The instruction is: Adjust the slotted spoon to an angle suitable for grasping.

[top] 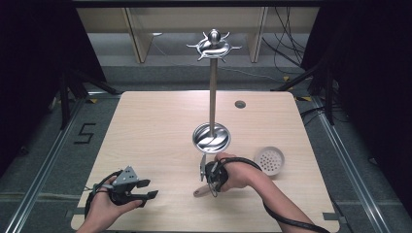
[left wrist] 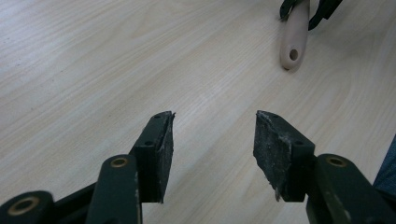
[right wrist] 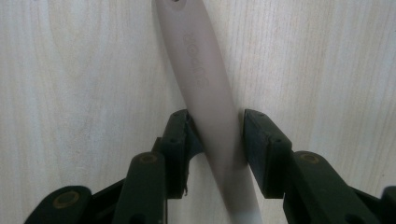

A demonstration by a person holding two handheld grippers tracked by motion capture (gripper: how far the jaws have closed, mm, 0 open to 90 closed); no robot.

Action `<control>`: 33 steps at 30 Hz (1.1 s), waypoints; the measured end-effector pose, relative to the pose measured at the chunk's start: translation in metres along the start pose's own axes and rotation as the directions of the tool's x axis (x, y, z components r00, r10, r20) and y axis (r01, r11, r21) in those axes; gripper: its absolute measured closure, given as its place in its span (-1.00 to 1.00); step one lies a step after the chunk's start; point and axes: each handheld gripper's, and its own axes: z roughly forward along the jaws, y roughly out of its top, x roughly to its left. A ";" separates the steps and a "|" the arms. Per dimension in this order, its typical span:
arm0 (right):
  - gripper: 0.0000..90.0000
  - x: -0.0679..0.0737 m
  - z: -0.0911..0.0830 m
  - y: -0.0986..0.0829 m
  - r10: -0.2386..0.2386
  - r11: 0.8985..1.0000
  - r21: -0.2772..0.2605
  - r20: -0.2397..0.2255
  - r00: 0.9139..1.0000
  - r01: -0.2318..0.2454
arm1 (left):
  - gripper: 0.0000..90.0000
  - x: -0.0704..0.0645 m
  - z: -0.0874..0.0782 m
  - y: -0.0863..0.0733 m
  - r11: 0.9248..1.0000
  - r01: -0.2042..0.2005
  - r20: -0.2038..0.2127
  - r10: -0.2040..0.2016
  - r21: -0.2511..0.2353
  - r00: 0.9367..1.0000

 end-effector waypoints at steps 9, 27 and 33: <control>0.44 0.000 -0.001 -0.001 -0.024 1.000 0.007 -0.003 1.000 0.024 | 0.04 0.001 -0.001 0.000 1.000 0.002 0.004 -0.002 0.001 1.000; 0.58 0.005 -0.019 -0.011 0.033 0.988 -0.153 0.131 0.991 -0.013 | 0.05 0.001 -0.001 0.000 1.000 0.003 0.003 -0.003 0.001 1.000; 0.58 0.007 -0.044 -0.029 0.152 0.967 -0.233 0.189 0.970 -0.106 | 0.04 0.001 0.000 0.000 1.000 0.009 0.004 -0.009 -0.003 1.000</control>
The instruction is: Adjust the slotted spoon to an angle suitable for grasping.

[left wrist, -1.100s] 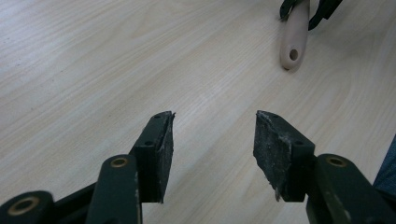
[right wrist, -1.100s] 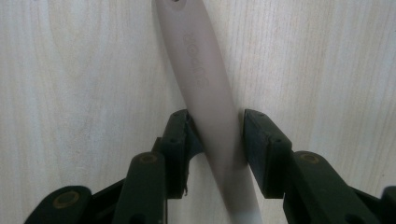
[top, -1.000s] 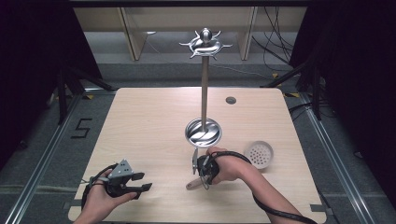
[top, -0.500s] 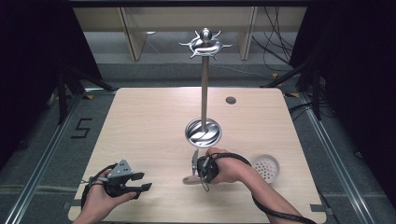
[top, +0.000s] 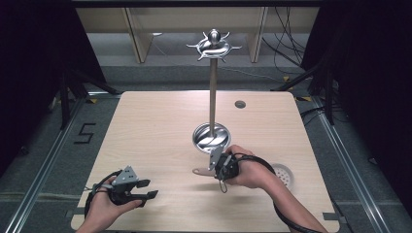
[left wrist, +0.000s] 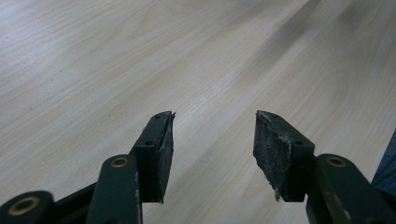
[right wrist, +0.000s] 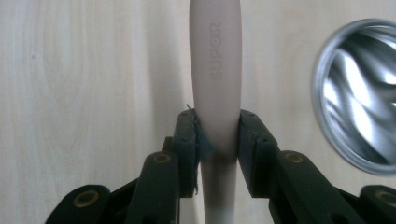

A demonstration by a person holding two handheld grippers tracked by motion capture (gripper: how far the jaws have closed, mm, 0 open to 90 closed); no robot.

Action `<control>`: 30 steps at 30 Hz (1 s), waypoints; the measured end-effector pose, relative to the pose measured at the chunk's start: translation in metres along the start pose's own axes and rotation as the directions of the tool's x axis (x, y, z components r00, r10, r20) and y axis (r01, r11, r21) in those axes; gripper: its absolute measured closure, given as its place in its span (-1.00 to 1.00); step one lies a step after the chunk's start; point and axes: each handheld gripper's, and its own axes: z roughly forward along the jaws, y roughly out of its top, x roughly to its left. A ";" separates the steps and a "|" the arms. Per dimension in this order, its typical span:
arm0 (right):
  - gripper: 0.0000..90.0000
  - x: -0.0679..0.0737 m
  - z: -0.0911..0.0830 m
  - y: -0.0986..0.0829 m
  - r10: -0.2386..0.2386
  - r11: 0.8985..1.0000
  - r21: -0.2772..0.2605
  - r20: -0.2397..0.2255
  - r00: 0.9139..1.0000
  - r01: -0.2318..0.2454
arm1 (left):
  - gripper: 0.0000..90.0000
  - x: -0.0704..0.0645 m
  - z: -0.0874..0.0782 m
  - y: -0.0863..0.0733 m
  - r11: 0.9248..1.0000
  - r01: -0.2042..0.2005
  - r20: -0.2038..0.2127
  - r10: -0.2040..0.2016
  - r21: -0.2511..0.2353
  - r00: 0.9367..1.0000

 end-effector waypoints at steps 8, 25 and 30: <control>0.58 -0.004 -0.023 -0.013 0.050 0.992 -0.123 0.083 0.995 -0.039 | 0.04 0.000 0.000 0.000 1.000 0.002 -0.002 -0.002 0.000 1.000; 0.58 -0.010 -0.064 -0.047 0.236 0.924 -0.343 0.171 0.957 -0.167 | 0.05 0.001 0.000 0.000 1.000 -0.004 -0.004 0.004 0.011 1.000; 0.58 -0.009 -0.072 -0.057 0.294 0.894 -0.405 0.210 0.932 -0.191 | 0.05 0.001 0.000 0.000 1.000 -0.013 -0.008 0.014 0.007 1.000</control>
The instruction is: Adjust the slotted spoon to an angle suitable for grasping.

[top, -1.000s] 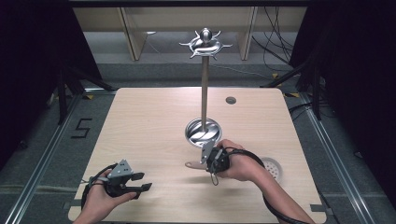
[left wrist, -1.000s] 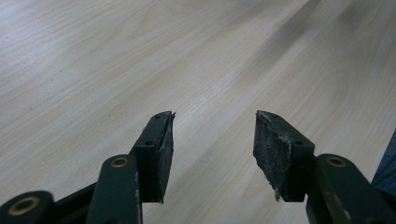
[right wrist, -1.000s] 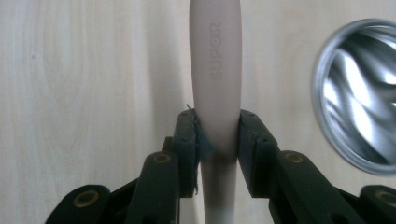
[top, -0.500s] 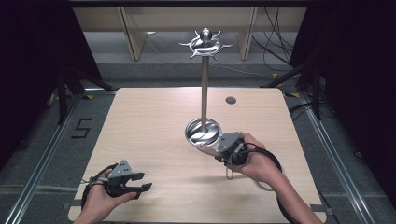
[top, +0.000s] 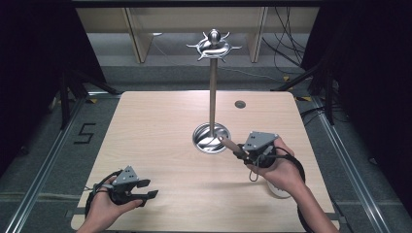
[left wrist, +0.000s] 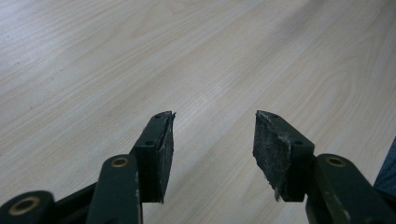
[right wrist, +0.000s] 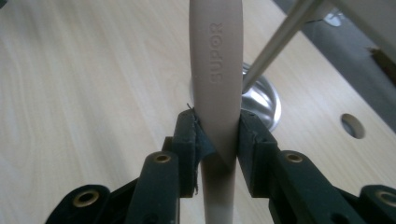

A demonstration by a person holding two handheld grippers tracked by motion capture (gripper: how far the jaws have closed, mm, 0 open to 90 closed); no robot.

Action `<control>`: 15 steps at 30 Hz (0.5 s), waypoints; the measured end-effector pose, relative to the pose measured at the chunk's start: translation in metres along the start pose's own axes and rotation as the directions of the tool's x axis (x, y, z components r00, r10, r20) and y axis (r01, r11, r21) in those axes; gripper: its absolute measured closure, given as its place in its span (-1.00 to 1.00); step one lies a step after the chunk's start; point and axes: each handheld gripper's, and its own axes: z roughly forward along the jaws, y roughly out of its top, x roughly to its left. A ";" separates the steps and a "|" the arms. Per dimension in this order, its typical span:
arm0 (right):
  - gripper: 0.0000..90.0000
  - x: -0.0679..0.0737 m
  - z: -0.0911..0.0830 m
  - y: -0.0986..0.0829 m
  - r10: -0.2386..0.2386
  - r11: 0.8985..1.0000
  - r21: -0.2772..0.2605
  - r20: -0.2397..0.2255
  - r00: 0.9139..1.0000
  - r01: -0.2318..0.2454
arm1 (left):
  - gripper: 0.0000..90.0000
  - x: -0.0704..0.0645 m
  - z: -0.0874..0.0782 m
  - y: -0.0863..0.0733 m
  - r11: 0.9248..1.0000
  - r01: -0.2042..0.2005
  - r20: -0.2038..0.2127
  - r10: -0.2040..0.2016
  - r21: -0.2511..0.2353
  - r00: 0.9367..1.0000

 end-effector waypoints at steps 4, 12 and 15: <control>0.58 -0.004 -0.010 -0.003 0.033 0.999 -0.038 0.027 0.999 -0.032 | 0.05 0.001 0.000 0.001 1.000 -0.010 -0.004 0.010 0.001 1.000; 0.58 -0.012 -0.034 -0.013 0.110 0.987 -0.132 0.102 0.989 -0.097 | 0.05 0.002 0.003 0.002 1.000 -0.004 0.004 0.004 0.003 1.000; 0.58 -0.015 -0.043 -0.016 0.144 0.978 -0.167 0.134 0.980 -0.121 | 0.05 0.002 0.004 0.004 1.000 -0.009 0.005 0.009 0.014 1.000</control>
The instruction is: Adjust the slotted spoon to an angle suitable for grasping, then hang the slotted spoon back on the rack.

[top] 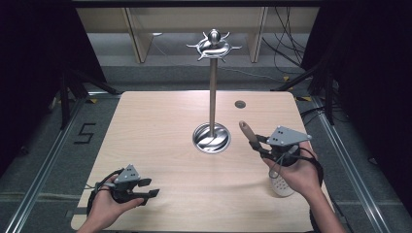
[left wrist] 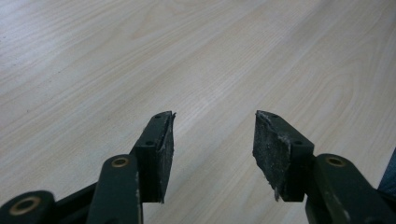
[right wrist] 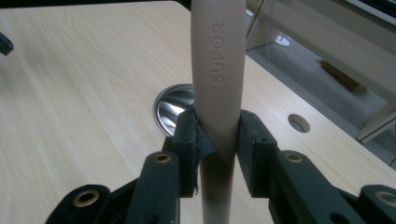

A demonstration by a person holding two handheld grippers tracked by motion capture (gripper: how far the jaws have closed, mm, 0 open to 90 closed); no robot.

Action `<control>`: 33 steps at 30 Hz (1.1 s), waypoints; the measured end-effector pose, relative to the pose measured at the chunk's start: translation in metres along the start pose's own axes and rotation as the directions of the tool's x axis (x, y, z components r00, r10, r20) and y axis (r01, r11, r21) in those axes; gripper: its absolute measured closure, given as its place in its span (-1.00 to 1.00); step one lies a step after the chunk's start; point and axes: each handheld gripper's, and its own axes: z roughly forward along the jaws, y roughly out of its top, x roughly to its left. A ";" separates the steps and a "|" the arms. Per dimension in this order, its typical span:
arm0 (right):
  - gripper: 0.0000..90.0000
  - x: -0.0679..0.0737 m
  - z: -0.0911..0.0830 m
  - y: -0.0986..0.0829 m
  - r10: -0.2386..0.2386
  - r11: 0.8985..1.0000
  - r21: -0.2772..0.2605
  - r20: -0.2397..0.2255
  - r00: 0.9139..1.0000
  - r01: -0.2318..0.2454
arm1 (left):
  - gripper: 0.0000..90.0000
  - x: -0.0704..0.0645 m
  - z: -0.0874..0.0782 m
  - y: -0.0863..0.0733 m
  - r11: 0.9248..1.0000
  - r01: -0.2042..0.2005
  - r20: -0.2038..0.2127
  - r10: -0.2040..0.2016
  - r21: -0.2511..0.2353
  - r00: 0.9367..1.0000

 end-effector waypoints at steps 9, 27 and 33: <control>0.58 -0.014 -0.017 -0.005 0.073 0.994 -0.084 0.042 0.996 -0.069 | 0.05 0.000 0.000 -0.001 1.000 0.002 -0.009 -0.002 0.001 1.000; 0.58 -0.026 -0.042 0.012 0.192 0.940 -0.304 0.097 0.977 -0.155 | 0.05 -0.003 -0.004 -0.004 0.999 0.026 -0.025 -0.026 -0.019 0.999; 0.58 -0.023 -0.044 0.027 0.198 0.935 -0.320 0.116 0.973 -0.152 | 0.05 0.000 -0.011 -0.008 1.000 0.020 -0.028 -0.021 -0.023 0.999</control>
